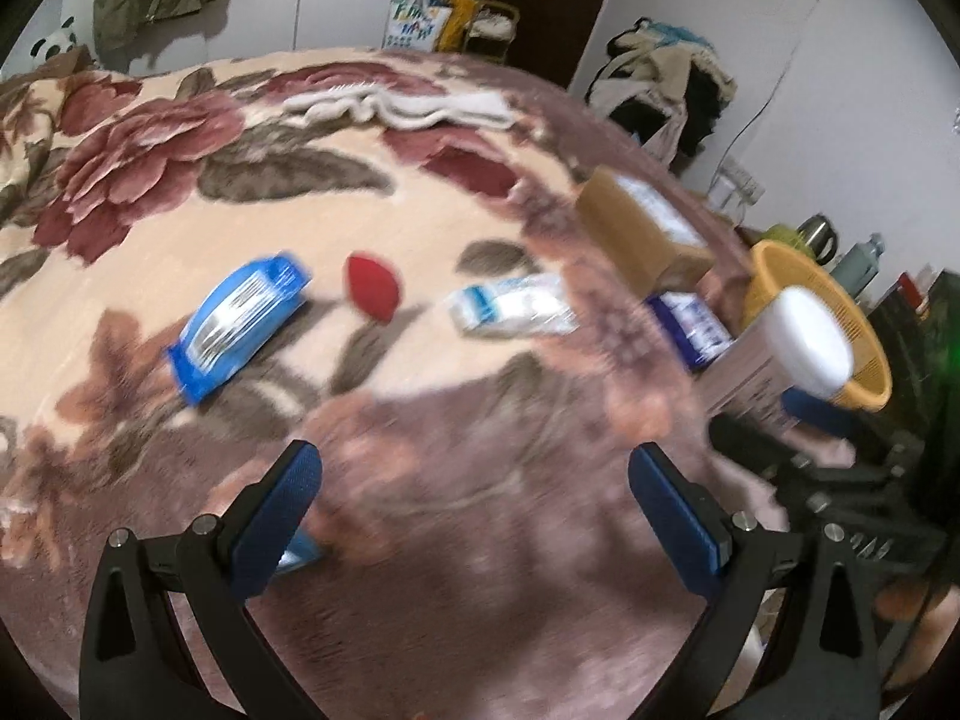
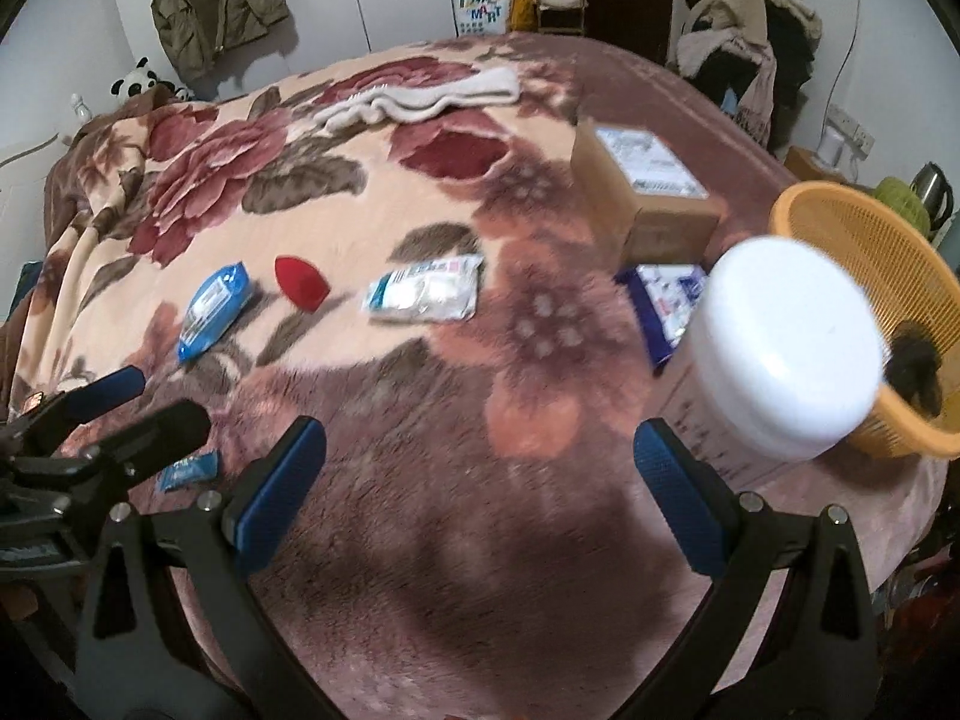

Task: Organize soft objects
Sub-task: 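Move both tools back over the blanket toward the blue packet and red sponge, then grasp the blue snack packet with the left tool while the right tool grasps the red sponge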

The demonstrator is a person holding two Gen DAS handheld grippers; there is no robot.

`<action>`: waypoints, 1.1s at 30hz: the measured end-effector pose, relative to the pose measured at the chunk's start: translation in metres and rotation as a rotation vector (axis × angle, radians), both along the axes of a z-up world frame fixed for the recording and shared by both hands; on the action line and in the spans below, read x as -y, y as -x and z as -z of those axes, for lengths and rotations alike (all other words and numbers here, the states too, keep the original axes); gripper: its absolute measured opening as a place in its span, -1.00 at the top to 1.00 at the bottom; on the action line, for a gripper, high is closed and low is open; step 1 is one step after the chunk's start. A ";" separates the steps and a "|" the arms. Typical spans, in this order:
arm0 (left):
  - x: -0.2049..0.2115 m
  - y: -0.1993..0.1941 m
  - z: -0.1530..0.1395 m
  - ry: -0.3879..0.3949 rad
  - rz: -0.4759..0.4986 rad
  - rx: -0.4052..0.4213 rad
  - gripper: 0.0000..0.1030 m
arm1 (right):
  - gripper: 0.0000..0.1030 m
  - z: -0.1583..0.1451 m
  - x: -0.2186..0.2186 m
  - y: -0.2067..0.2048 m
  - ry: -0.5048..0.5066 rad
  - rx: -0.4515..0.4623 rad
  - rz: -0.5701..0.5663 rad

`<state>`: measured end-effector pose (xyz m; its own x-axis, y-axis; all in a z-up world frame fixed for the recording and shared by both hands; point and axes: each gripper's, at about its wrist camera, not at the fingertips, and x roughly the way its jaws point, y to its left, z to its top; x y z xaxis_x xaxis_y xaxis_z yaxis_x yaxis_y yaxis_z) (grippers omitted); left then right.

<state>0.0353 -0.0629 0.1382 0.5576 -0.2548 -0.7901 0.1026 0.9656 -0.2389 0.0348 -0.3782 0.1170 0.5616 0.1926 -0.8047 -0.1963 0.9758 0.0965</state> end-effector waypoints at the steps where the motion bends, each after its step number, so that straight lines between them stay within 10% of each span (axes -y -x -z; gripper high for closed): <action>1: -0.005 0.001 0.005 0.002 -0.003 -0.013 -0.99 | -1.00 0.004 -0.003 0.000 0.003 -0.009 -0.004; 15: -0.089 0.025 0.066 -0.007 -0.082 -0.112 -0.93 | -1.00 0.046 -0.029 -0.002 0.008 -0.102 -0.040; 22: -0.087 0.026 0.082 -0.086 0.038 -0.151 -0.70 | -1.00 0.068 -0.040 -0.001 0.002 -0.154 -0.059; 29: -0.086 0.011 0.110 -0.117 0.047 -0.214 0.40 | -1.00 0.075 -0.049 -0.003 -0.002 -0.170 -0.078; 33: -0.098 0.005 0.103 -0.019 -0.048 -0.184 0.47 | -1.00 0.077 -0.053 -0.006 0.006 -0.171 -0.086</action>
